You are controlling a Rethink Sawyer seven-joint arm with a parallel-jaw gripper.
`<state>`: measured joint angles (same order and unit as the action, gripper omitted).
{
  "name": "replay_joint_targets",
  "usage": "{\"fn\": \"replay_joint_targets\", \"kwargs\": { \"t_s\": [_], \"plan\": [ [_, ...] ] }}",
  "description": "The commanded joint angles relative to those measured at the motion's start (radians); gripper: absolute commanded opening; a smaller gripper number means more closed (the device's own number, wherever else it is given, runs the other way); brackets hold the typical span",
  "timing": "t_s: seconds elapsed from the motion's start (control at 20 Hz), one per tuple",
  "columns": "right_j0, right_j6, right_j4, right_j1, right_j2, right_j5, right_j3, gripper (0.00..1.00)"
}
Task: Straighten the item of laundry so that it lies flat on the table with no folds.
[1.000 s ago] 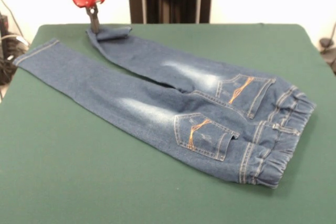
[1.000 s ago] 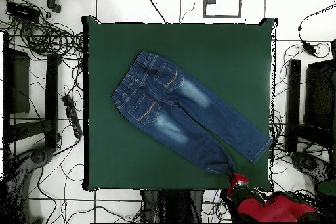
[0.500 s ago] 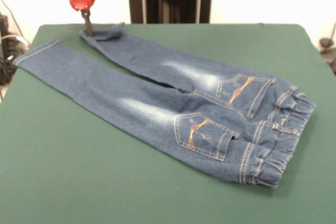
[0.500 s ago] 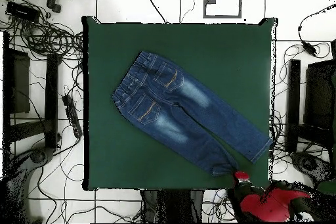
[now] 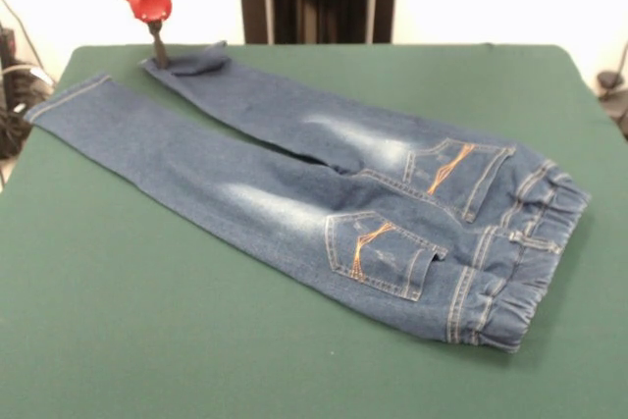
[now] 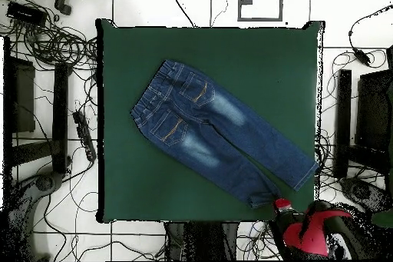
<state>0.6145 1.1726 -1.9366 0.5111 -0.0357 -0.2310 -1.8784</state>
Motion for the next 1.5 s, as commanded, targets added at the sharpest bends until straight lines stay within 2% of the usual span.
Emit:
{"fn": "replay_joint_targets", "kwargs": {
  "t_s": [0.05,0.4,0.65,1.0,1.35,1.4,1.5],
  "plan": [
    [-0.078,0.259,-0.051,-0.054,-0.059,-0.016,0.168,0.00],
    [-0.222,0.353,-0.102,-0.125,-0.205,-0.083,0.236,0.00],
    [-0.200,0.311,-0.079,-0.123,-0.213,-0.119,0.248,0.00],
    [-0.171,0.239,-0.030,-0.152,-0.203,-0.102,0.263,0.00],
    [-0.168,0.219,0.009,-0.163,-0.197,-0.081,0.266,0.00],
    [-0.163,0.202,0.025,-0.161,-0.195,-0.065,0.266,1.00],
    [-0.158,0.194,0.038,-0.159,-0.190,-0.052,0.261,1.00]
  ]
}}
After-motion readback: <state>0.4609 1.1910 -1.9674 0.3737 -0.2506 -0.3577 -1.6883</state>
